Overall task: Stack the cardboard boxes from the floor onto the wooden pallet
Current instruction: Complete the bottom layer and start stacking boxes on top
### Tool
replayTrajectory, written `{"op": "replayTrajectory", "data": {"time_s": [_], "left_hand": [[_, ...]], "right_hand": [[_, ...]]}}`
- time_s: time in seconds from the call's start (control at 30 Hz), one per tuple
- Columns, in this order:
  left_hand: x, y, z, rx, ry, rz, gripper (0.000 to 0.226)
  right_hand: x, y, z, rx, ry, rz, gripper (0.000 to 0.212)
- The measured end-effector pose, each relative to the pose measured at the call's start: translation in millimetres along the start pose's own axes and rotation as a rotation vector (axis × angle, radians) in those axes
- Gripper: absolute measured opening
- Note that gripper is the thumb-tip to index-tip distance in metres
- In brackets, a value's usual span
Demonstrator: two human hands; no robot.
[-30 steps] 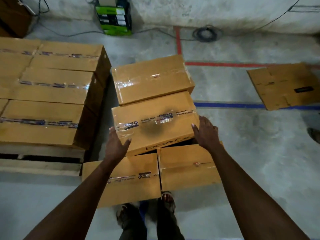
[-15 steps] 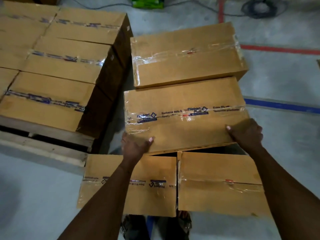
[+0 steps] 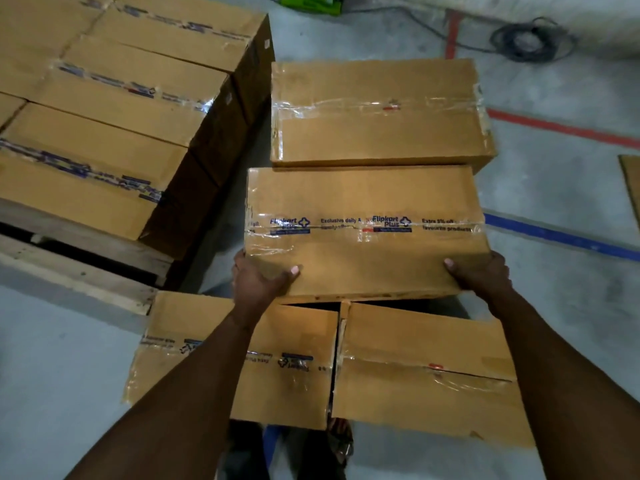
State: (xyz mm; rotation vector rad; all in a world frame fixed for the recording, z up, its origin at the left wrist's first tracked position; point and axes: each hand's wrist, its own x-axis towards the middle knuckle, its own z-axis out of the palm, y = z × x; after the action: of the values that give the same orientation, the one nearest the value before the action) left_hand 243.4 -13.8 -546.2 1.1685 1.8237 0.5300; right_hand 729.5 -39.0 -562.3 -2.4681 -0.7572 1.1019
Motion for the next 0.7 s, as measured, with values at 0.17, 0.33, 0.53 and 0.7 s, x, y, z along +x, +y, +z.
{"op": "replayTrajectory", "data": {"time_s": [0.17, 0.33, 0.53, 0.7], "left_hand": [[-16, 16, -16, -0.141, 0.011, 0.014, 0.112], [-71, 45, -55, -0.216, 0.0, 0.02, 0.07], [-168, 90, -135, -0.28, 0.019, -0.033, 0.073], [-268, 129, -205, -0.282, 0.081, -0.114, 0.103]], "right_hand": [[-30, -11, -8, -0.001, 0.024, -0.135, 0.135], [-99, -39, -28, -0.053, 0.102, -0.24, 0.121], [-224, -81, -85, -0.123, 0.115, -0.318, 0.101], [-337, -105, -128, -0.123, 0.062, -0.338, 0.098]]}}
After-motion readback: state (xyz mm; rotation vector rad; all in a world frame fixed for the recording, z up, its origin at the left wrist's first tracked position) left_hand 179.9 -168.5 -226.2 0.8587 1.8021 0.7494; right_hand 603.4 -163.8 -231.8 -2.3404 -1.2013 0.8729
